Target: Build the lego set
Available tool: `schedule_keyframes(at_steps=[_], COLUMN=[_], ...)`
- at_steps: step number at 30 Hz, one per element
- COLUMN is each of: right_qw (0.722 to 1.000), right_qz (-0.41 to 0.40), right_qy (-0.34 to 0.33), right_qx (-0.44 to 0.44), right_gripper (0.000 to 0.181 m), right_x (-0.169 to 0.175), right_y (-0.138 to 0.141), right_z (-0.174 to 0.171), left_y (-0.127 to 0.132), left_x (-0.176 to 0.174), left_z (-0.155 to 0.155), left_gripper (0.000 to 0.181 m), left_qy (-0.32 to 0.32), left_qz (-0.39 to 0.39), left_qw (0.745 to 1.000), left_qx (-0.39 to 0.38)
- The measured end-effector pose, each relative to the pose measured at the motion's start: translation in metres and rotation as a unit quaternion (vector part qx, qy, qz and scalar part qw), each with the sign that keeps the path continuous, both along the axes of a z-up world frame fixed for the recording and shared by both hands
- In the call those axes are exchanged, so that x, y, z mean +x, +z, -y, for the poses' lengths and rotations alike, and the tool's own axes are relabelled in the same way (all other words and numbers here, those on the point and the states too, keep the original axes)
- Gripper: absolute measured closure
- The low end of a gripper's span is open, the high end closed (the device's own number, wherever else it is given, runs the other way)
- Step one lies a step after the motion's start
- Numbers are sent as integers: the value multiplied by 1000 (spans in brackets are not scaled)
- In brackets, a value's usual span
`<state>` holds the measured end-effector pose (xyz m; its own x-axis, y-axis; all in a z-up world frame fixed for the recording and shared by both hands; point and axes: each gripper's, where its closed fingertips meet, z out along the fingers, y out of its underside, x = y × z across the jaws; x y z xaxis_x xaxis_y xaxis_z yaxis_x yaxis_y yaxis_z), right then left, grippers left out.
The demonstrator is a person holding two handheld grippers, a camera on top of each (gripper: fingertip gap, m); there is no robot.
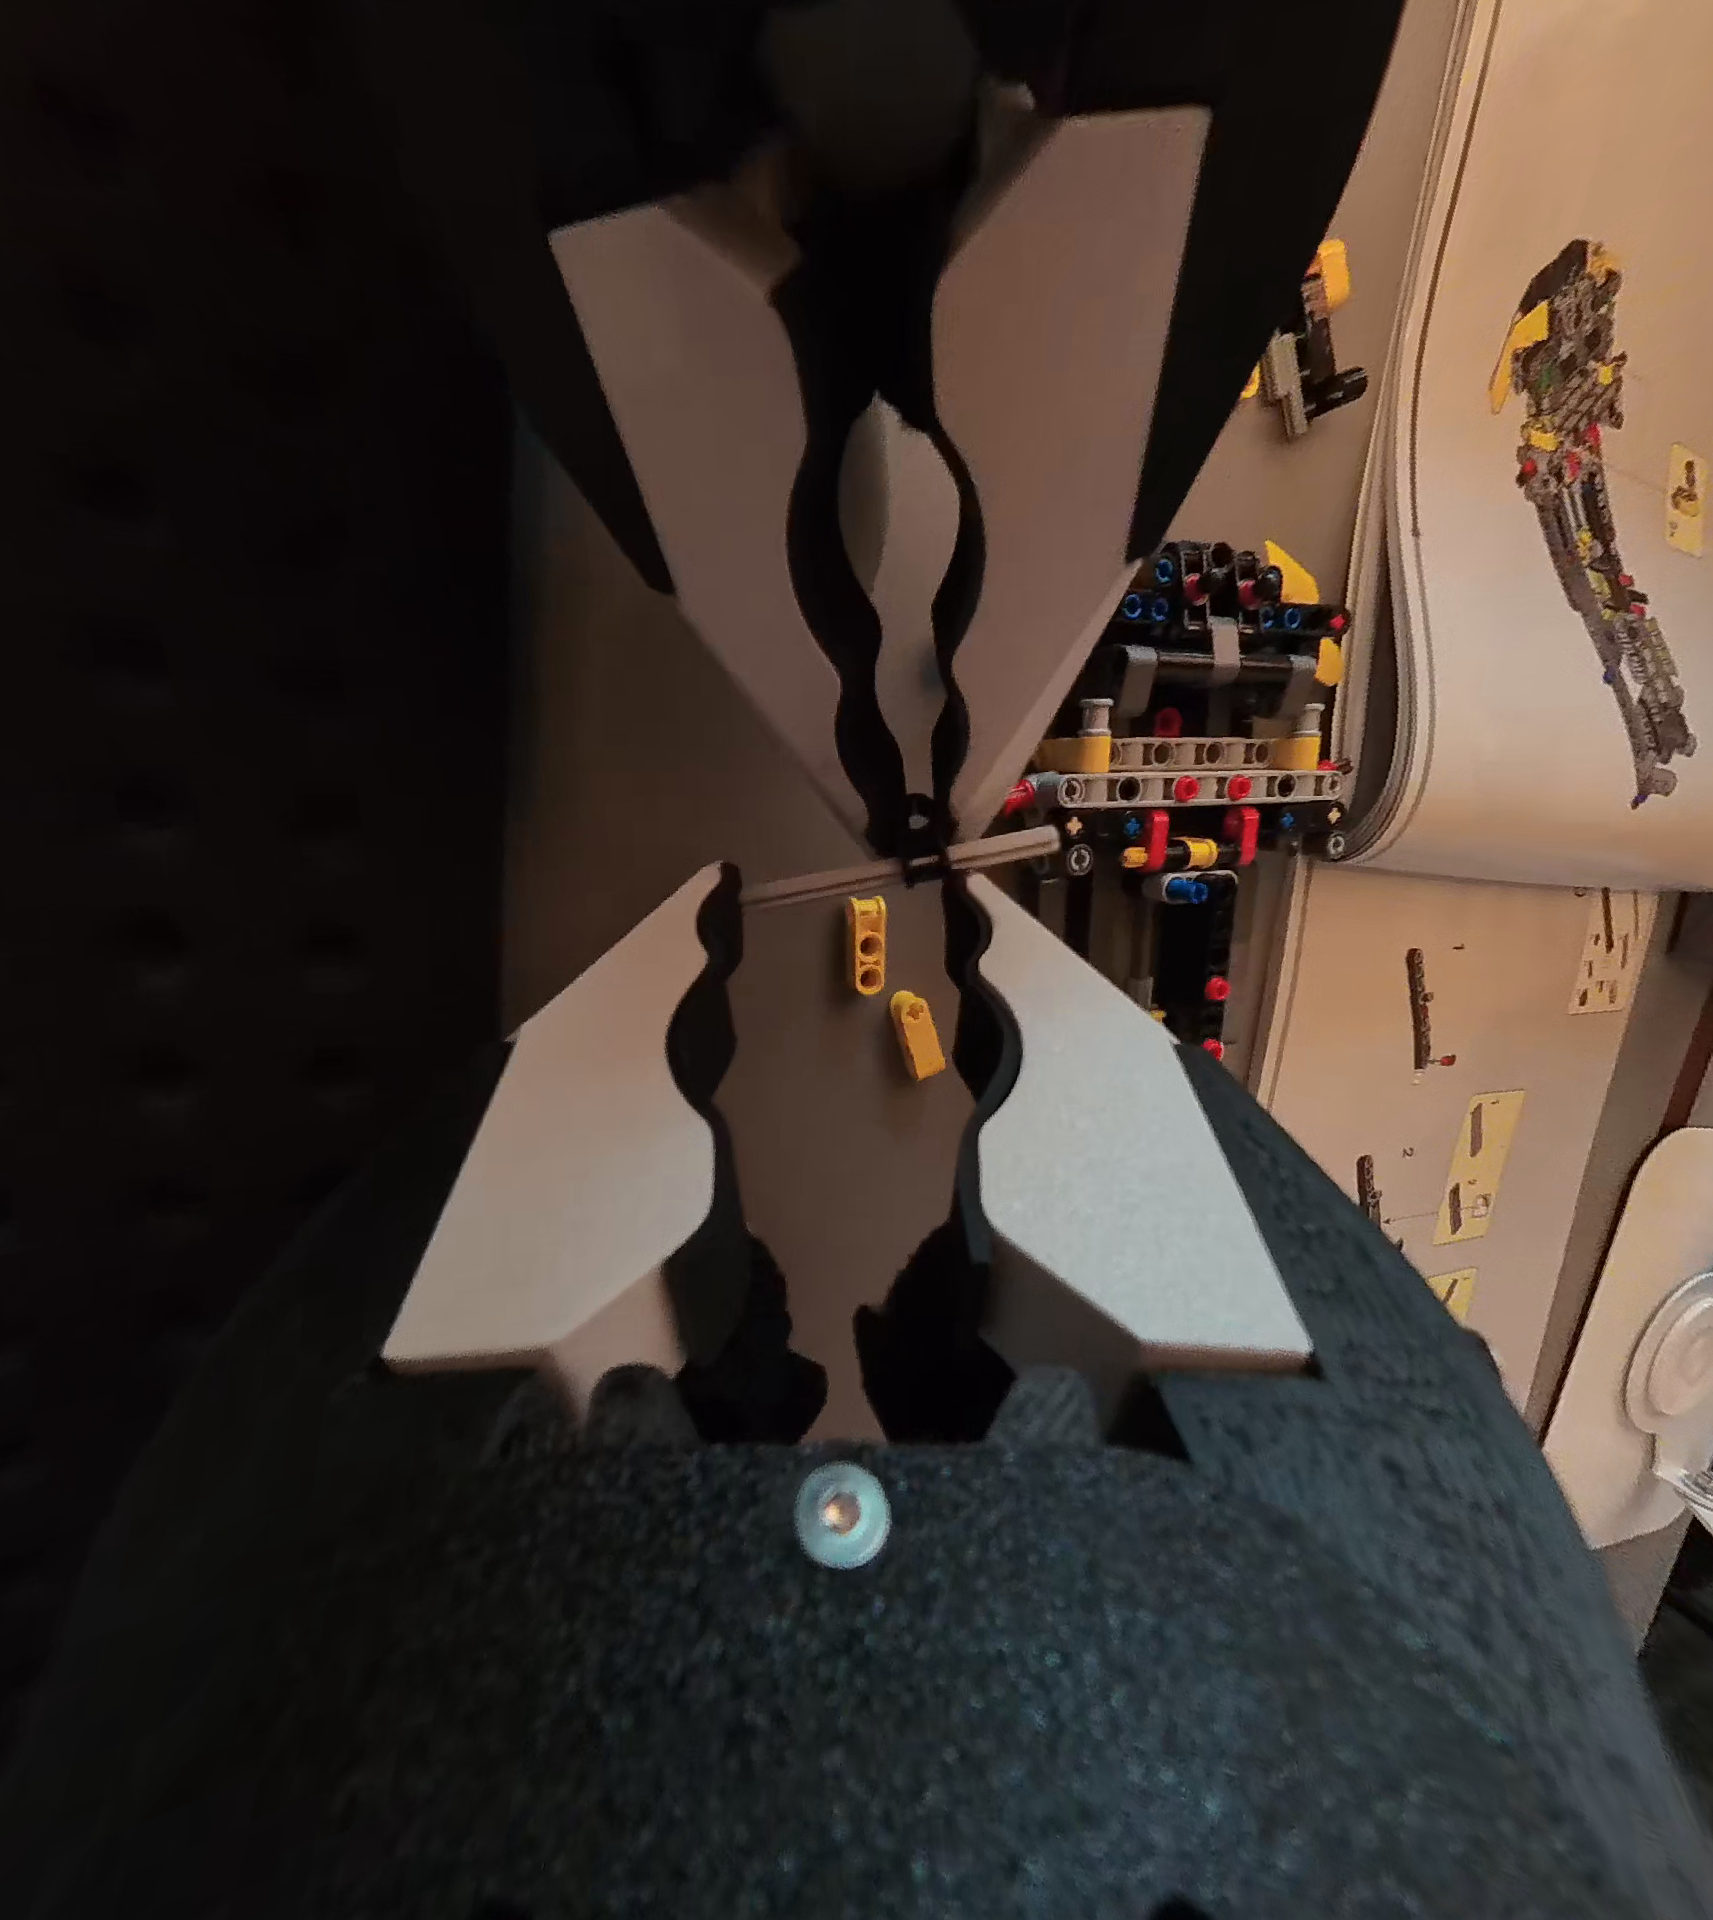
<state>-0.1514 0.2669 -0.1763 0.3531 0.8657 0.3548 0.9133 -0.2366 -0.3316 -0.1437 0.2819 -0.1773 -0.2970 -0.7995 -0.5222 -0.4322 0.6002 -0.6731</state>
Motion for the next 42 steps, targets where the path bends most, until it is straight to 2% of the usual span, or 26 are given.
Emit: schedule_keyframes(at_steps=[12, 13, 15, 22, 24, 26, 28, 30, 31, 33, 34, 35, 36, 40, 42], right_qw=[1000, 999, 1000, 999, 998, 993, 973, 942, 917, 837, 799, 783, 778, 768, 791], right_qz=[-6, -2, 1, -36, -59, -102, -207, -314, -381, -528, -578, -594, -595, -608, -575], right_qy=[6, 5, 9, -5, -23, -58, -93, -111, -117, -143, -161, -183, -197, -195, -204], right_qx=[19, 33, 27, 29, 12, -20, -41, -36, -22, -7, -24, -35, -33, -52, -39], right_gripper=[145, 167, 167, 164, 151, 146, 143, 141, 138, 142, 144, 151, 156, 154, 175], right_x=[1, 3, 4, 5, 7, 12, 10, 10, 10, 14, 14, 14, 13, -3, -2], right_y=[4, 6, 5, 4, 1, 0, 12, 31, 47, 80, 87, 85, 81, 74, 64], right_z=[-2, -5, -5, -5, -5, -6, -9, -14, -19, -29, -32, -37, -41, -44, -44], left_y=[3, 2, 1, 0, 1, 6, 12, 23, 32, 51, 54, 55, 54, 41, 34], left_x=[4, 3, 5, 5, 4, 3, 4, 5, 6, 7, 8, 8, 8, 9, 10], left_z=[-2, 1, 4, 4, 0, -5, -9, -11, -11, -19, -23, -27, -29, -22, -18], left_gripper=[177, 177, 177, 177, 177, 177, 178, 178, 178, 178, 178, 178, 179, 178, 178], left_qy=[12, 4, 0, -3, 4, 15, 32, 43, 49, 76, 85, 94, 99, 82, 70], left_qz=[19, 15, 21, 14, 18, 27, 41, 61, 79, 120, 129, 134, 137, 111, 101], left_qw=[998, 998, 996, 998, 998, 999, 998, 997, 993, 982, 981, 982, 983, 990, 988], left_qx=[62, 61, 85, 56, 54, 40, 23, -29, -66, -123, -120, -94, -64, 39, 89])
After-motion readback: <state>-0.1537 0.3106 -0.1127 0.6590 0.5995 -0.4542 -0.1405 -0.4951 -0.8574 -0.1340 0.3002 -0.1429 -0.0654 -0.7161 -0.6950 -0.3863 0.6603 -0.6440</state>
